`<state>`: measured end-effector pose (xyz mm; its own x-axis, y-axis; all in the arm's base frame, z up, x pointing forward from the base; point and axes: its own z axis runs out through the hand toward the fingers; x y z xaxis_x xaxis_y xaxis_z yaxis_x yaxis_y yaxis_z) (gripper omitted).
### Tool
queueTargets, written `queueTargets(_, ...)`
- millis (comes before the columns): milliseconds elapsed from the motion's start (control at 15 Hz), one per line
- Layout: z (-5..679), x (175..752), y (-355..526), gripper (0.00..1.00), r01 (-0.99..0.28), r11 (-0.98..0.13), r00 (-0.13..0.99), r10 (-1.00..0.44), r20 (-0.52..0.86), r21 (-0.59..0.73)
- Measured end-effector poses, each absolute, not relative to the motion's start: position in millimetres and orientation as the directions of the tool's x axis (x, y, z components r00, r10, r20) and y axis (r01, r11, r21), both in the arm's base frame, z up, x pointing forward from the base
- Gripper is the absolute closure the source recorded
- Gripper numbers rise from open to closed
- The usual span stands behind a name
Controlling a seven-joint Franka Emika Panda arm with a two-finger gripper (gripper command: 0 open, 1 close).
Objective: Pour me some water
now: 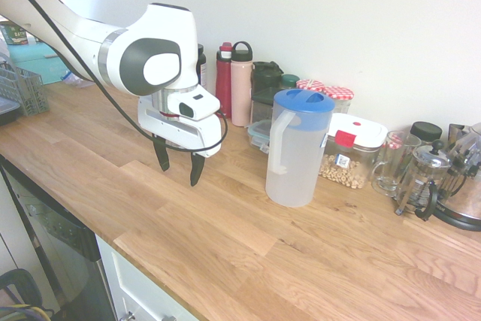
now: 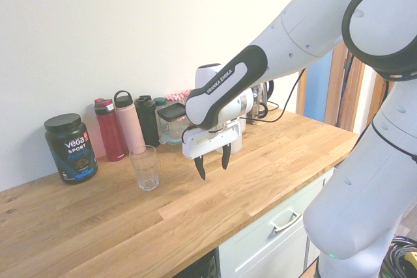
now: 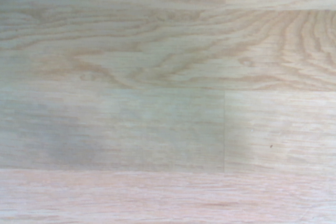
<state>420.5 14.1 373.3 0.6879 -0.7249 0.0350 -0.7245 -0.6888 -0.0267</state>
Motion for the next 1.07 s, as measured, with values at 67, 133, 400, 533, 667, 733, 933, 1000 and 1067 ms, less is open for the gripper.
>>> queueTargets(67, 373.3, 420.9, 14.1, 0.0, -0.725, -0.689, 0.688, -0.725, 0.036, -0.029)
queueTargets(133, 375.0, 421.5, 14.0, 0.0, -0.725, -0.688, 0.686, -0.726, 0.043, -0.037)
queueTargets(400, 414.0, 426.8, 5.9, 0.0, -0.729, -0.681, 0.676, -0.732, 0.078, -0.075)
queueTargets(533, 455.8, 431.3, -2.8, 0.0, -0.723, -0.684, 0.676, -0.73, 0.099, -0.097)
queueTargets(667, 496.4, 435.8, -16.9, 0.0, -0.709, -0.694, 0.681, -0.72, 0.133, -0.129)
queueTargets(733, 515.3, 438.1, -27.0, 0.0, -0.706, -0.693, 0.676, -0.721, 0.154, -0.146)
queueTargets(933, 559.1, 439.1, -59.5, 0.0, -0.711, -0.681, 0.652, -0.732, 0.197, -0.177)
queueTargets(1000, 568.8, 437.5, -70.7, 0.0, -0.712, -0.677, 0.646, -0.735, 0.204, -0.184)
queueTargets(1067, 576.9, 435.9, -83.3, 0.0, -0.716, -0.672, 0.639, -0.74, 0.21, -0.19)
